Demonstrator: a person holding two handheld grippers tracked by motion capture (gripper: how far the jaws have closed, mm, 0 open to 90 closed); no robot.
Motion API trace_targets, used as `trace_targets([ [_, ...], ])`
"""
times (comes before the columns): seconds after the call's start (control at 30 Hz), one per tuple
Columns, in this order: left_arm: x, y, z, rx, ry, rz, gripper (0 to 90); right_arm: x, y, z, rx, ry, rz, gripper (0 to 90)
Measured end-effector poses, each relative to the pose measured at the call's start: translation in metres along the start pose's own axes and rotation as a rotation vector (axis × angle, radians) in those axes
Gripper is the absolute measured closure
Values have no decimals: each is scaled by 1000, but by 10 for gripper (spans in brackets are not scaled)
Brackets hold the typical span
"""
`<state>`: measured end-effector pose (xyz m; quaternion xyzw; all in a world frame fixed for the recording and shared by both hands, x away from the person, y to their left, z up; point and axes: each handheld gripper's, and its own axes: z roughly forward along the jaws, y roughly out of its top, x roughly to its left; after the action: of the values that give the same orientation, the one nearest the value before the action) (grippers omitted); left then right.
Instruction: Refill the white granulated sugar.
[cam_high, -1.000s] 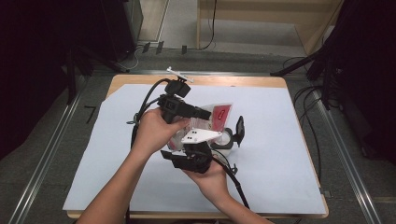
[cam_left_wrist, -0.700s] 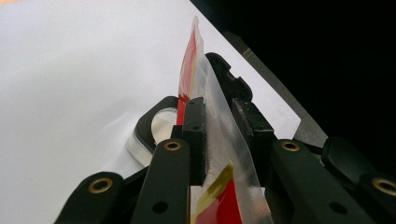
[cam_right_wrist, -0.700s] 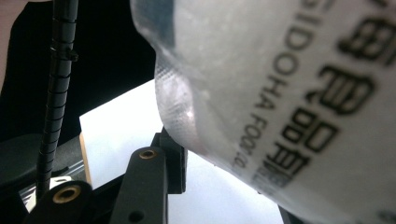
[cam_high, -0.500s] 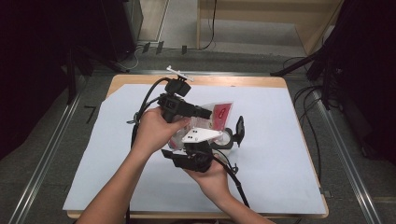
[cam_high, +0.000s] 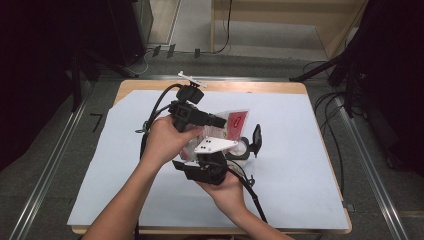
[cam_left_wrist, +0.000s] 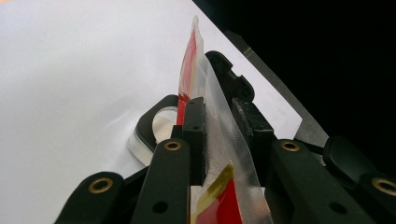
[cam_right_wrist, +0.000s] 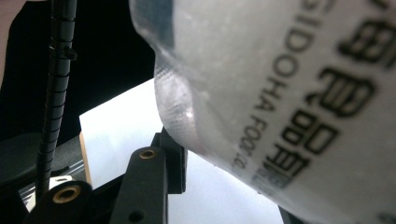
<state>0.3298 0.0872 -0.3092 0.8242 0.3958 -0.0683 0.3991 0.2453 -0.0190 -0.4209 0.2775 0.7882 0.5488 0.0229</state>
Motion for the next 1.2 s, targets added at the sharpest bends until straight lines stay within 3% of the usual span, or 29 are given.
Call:
trace_targets([
  [1.2,0,0,4,11,5,7,767,-2,-2,1,-3,1,18,643],
])
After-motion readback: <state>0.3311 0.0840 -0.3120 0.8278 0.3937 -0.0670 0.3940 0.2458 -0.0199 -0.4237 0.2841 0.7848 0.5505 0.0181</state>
